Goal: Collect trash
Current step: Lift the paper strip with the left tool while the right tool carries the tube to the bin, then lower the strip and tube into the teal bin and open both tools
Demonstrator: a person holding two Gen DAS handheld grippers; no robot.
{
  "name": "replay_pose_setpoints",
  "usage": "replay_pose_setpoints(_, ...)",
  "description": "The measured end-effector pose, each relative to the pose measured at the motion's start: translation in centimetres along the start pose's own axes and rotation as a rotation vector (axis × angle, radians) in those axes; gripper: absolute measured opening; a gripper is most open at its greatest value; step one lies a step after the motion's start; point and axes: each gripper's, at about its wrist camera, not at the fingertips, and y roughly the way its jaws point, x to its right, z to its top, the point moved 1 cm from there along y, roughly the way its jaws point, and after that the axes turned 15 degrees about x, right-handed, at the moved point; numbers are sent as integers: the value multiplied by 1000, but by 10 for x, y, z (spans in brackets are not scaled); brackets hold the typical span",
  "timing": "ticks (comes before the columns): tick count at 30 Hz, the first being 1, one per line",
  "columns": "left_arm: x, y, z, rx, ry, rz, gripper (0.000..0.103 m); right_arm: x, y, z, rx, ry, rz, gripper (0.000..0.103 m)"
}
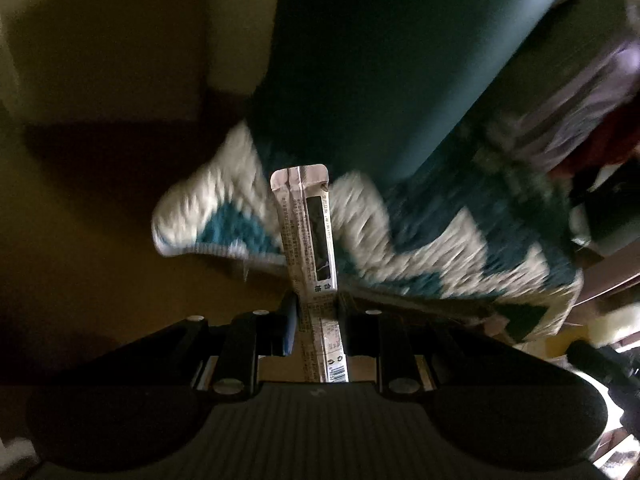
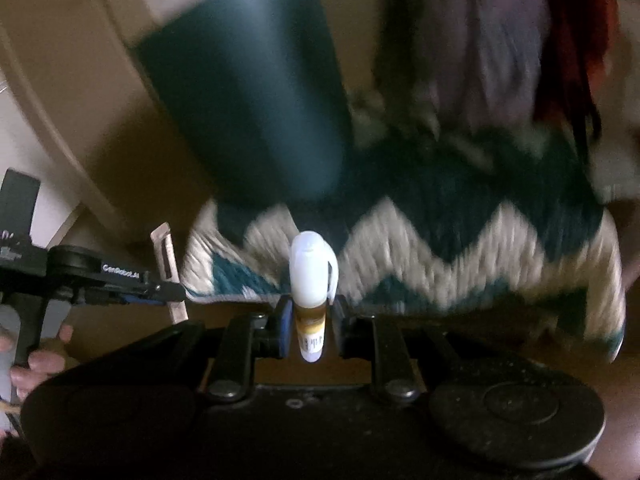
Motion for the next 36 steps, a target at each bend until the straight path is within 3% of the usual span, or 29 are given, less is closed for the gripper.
replay_pose_setpoints(10, 40, -101, 116, 252, 118, -50, 21, -39, -41, 128, 217, -171, 41, 19)
replay_pose_setpoints(14, 53, -130, 160, 362, 159, -36, 21, -55, -38, 172, 290, -235, 56, 19)
replay_pose_setpoints(19, 68, -141, 217, 426, 190, -18, 21, -70, -17, 220, 320, -257, 50, 19)
replay_pose_setpoints(26, 80, -105, 271, 399, 223, 24, 21, -84, 33, 255, 275, -268, 37, 19)
replay_pose_setpoints(36, 81, -7, 289, 266, 248, 85, 21, -67, 120, 247, 125, -256, 37, 19)
